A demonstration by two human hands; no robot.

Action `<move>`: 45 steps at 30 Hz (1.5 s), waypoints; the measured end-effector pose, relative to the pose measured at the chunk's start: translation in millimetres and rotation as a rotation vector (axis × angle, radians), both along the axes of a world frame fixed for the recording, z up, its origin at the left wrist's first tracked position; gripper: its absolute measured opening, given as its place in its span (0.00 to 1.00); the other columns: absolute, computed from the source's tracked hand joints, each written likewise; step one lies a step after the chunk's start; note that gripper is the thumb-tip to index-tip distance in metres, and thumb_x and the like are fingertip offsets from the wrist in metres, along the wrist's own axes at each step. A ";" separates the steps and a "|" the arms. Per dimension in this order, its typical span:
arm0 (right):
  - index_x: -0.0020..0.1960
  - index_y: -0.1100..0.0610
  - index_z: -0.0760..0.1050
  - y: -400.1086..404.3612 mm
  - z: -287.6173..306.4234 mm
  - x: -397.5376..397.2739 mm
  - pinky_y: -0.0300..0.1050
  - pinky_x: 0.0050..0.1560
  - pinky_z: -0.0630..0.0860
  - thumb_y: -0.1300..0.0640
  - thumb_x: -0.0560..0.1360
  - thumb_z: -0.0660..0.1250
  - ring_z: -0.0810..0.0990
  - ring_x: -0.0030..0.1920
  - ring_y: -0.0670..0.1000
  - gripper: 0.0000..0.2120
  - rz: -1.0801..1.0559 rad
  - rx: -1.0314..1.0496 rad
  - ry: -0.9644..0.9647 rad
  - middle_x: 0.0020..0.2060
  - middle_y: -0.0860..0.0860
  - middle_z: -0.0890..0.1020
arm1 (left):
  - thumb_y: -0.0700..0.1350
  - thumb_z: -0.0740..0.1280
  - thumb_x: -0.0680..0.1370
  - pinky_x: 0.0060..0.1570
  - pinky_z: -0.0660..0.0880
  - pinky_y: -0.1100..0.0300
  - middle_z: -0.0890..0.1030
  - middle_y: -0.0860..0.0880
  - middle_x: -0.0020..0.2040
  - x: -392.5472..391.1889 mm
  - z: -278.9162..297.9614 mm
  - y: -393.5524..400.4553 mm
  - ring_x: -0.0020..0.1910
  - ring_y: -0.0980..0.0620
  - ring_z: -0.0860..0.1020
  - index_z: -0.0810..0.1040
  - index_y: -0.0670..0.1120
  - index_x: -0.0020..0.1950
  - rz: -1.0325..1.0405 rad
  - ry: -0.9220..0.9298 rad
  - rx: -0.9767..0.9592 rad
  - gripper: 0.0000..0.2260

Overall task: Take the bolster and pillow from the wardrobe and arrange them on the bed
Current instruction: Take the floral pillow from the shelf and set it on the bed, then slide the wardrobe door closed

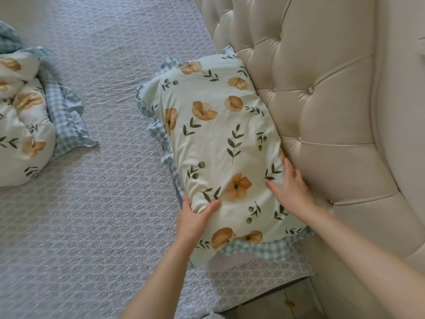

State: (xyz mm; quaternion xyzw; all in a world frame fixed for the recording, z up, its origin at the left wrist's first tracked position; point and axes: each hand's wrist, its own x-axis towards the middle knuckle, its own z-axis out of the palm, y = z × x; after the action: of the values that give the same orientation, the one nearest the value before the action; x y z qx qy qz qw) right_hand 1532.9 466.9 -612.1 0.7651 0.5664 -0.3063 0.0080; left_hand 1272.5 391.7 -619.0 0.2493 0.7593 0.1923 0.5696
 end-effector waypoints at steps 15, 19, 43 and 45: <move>0.77 0.62 0.47 -44.6 31.7 -32.9 0.52 0.74 0.51 0.52 0.79 0.58 0.48 0.76 0.59 0.33 0.181 -0.069 -0.140 0.77 0.61 0.48 | 0.49 0.71 0.74 0.55 0.79 0.49 0.79 0.50 0.62 -7.4 24.0 -35.9 0.57 0.49 0.78 0.70 0.48 0.73 -0.246 0.123 0.013 0.28; 0.76 0.62 0.52 -75.3 58.3 -49.8 0.51 0.73 0.55 0.52 0.79 0.58 0.54 0.76 0.56 0.30 0.275 -0.063 -0.010 0.76 0.58 0.57 | 0.40 0.69 0.76 0.59 0.78 0.51 0.76 0.47 0.68 -25.3 54.8 -67.0 0.63 0.48 0.77 0.70 0.46 0.73 -0.254 0.120 0.023 0.25; 0.72 0.56 0.63 -253.4 118.1 -280.7 0.38 0.59 0.61 0.51 0.80 0.59 0.69 0.67 0.52 0.22 1.284 -0.003 0.400 0.68 0.53 0.70 | 0.36 0.67 0.76 0.52 0.73 0.63 0.85 0.47 0.49 -78.4 132.9 -404.1 0.47 0.52 0.81 0.83 0.44 0.55 0.755 0.491 0.035 0.10; 0.72 0.57 0.63 -277.5 121.8 -302.4 0.42 0.62 0.64 0.52 0.80 0.59 0.69 0.67 0.53 0.22 1.368 -0.026 0.407 0.68 0.54 0.70 | 0.37 0.67 0.76 0.52 0.72 0.64 0.85 0.48 0.49 -82.0 138.8 -434.1 0.47 0.54 0.80 0.82 0.44 0.55 0.827 0.531 0.003 0.10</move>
State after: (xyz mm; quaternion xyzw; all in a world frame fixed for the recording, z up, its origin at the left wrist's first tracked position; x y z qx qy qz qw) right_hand 1230.5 189.4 -490.3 0.1656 0.9060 -0.3760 0.1014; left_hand 1190.5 -42.4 -480.3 -0.0318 0.9133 0.3332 0.2321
